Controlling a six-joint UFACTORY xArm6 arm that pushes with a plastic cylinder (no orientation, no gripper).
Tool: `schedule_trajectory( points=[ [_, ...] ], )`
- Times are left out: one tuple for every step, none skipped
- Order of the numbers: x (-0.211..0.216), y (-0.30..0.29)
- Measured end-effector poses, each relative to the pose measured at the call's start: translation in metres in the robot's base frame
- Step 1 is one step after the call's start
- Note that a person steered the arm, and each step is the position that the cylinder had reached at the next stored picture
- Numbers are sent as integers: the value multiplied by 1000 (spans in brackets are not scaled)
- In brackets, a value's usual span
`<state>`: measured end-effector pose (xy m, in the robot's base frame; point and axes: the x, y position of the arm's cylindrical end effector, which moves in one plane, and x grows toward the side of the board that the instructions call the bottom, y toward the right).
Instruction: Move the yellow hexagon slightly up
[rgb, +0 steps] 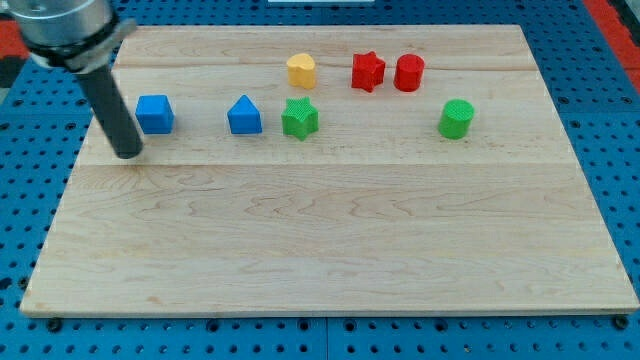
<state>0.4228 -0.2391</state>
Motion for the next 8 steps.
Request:
schedule_trajectory(
  points=[
    [-17, -18],
    [-47, -18],
    [-76, -19],
    [-82, -36],
    [-84, -63],
    [-91, -44],
    [-102, 26],
    [-107, 11]
  ],
)
